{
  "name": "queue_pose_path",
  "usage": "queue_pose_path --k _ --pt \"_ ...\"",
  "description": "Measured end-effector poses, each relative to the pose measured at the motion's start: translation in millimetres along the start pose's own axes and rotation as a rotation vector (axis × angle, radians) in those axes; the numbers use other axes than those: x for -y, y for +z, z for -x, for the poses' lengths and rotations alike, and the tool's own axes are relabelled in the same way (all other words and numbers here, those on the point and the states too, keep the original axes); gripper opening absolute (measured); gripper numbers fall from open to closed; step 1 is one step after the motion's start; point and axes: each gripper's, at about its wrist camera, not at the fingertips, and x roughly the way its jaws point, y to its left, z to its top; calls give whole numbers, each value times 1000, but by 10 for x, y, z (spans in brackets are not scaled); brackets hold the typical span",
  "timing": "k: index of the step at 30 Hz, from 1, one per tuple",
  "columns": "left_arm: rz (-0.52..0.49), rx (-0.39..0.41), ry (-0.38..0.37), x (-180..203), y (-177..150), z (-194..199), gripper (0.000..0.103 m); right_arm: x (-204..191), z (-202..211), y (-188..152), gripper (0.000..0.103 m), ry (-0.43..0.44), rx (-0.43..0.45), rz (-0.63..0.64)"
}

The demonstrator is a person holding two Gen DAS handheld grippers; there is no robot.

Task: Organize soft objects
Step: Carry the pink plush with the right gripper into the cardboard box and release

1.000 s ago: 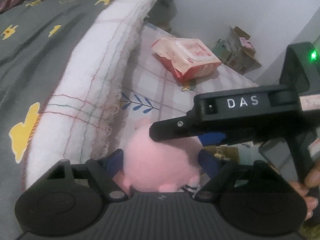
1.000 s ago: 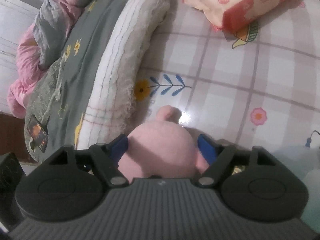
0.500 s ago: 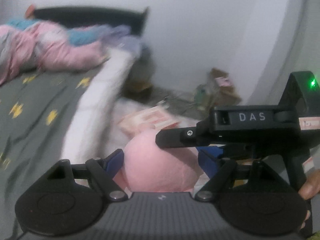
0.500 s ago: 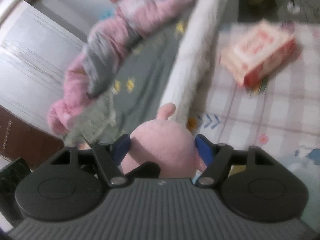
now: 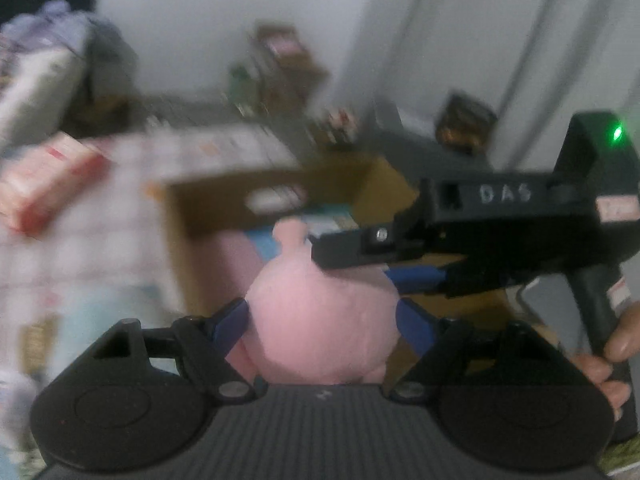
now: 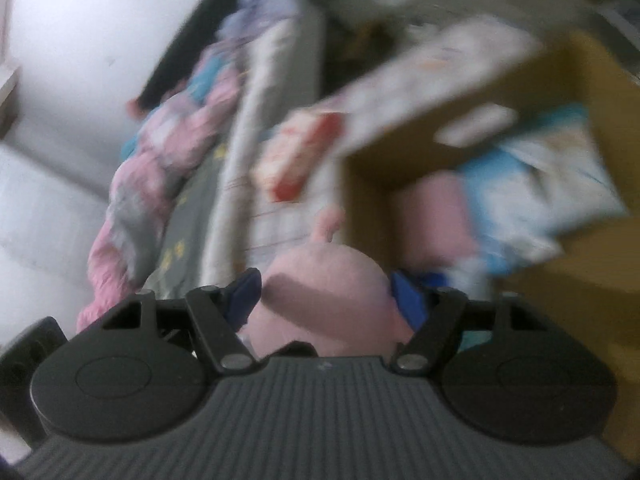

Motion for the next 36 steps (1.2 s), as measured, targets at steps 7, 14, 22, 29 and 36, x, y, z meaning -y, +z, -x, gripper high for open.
queue_pose_path --k 7,14,22,29,36 --pt "12 -172 9 174 -77 -877 78 787 -74 -17 72 -71 -1 -49" --pt "-18 -216 9 294 -19 -1011 77 1226 -423 8 71 -129 -39 -68" --pt "-24 -173 27 297 19 -754 77 1219 -389 48 70 -146 9 -45" --pt "-41 -82 75 107 14 -198 78 1078 -202 84 70 -172 68 -10" --pt "-22 -9 110 -184 -152 373 79 750 -186 -128 88 -243 24 162"
